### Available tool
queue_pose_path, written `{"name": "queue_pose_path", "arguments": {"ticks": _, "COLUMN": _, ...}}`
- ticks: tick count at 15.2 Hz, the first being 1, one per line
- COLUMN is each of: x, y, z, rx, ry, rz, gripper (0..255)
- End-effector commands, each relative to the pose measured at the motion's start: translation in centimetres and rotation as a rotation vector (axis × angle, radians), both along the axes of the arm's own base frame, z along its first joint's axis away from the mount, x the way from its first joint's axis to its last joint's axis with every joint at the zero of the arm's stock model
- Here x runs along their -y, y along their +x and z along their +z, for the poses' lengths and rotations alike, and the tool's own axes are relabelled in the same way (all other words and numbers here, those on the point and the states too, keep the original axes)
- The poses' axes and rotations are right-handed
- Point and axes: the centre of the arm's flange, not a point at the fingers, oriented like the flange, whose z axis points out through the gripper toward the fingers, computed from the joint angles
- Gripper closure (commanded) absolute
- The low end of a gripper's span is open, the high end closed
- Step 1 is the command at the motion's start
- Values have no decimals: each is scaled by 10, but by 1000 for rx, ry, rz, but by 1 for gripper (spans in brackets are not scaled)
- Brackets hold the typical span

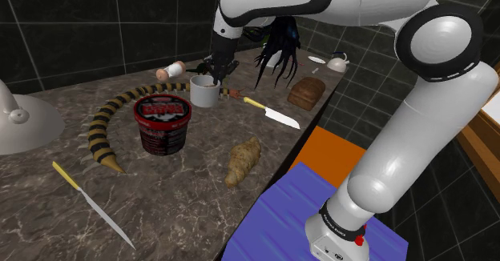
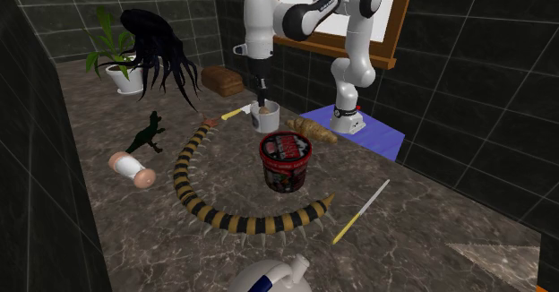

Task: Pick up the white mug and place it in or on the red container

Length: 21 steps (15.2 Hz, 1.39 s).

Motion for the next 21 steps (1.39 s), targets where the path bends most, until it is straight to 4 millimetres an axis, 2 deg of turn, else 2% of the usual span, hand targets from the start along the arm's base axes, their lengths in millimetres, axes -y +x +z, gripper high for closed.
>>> {"name": "queue_pose_path", "arguments": {"ticks": 1, "x": 0, "y": -1, "z": 10, "rx": 0, "ry": 0, "rz": 0, "gripper": 255}}
{"name": "queue_pose_path", "arguments": {"ticks": 14, "x": 0, "y": -1, "z": 79, "rx": 0, "ry": 0, "rz": 0, "gripper": 255}}
{"name": "queue_pose_path", "arguments": {"ticks": 21, "x": -89, "y": 6, "z": 102, "rx": 0, "ry": 0, "rz": 0, "gripper": 255}}
